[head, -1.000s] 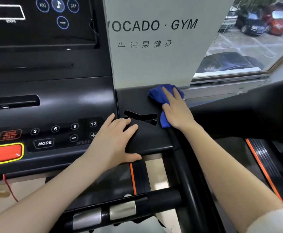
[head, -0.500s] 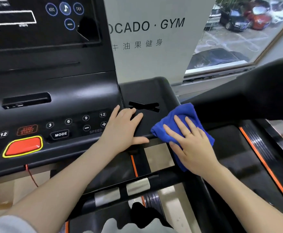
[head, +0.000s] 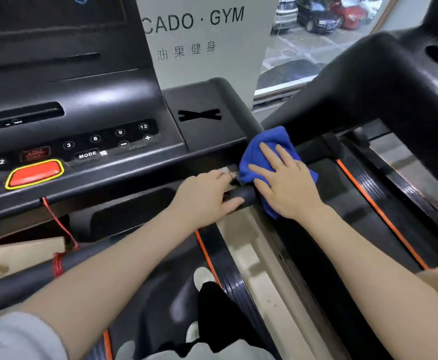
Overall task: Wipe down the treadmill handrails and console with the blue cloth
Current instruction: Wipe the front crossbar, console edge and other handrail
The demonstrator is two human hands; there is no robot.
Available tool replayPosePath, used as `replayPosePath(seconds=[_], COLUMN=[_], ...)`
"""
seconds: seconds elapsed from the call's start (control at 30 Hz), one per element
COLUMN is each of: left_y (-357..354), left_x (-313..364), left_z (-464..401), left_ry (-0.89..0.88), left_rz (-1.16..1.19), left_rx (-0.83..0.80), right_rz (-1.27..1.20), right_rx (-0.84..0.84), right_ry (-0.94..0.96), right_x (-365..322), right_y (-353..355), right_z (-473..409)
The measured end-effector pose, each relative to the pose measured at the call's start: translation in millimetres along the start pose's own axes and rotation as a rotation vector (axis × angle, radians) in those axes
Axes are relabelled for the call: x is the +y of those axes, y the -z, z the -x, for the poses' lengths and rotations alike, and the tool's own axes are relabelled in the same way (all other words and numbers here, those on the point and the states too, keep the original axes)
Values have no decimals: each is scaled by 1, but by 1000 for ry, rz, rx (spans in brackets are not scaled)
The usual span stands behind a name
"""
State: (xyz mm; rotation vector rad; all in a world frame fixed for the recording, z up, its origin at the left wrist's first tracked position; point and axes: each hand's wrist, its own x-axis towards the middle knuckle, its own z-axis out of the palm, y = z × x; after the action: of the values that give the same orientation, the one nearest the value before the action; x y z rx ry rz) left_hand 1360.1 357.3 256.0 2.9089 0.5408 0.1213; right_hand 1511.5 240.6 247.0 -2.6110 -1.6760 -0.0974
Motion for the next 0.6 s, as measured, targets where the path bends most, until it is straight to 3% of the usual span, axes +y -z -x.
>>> replayPosePath(seconds=[0.07,0.17,0.3,0.5,0.6], left_y=[-6,-10,-15,-15,-12], left_x=[7,9,8,9,13], left_z=[10,12,10,13,11], left_ry=[53,47,55,87,110], left_rz=[-51,-177,-160,-137,-148], left_rx=[-112,-87,-67,-71,-98], right_rz=[10,43,97,394,401], right_rx=[52,102,-22,-282,-318], right_ry=[7,61,204,440,508], right_x=[2,2,-9,-28,-29], right_y=[-3,0,5,5,10], right_z=[21,26,-4,-64,-72])
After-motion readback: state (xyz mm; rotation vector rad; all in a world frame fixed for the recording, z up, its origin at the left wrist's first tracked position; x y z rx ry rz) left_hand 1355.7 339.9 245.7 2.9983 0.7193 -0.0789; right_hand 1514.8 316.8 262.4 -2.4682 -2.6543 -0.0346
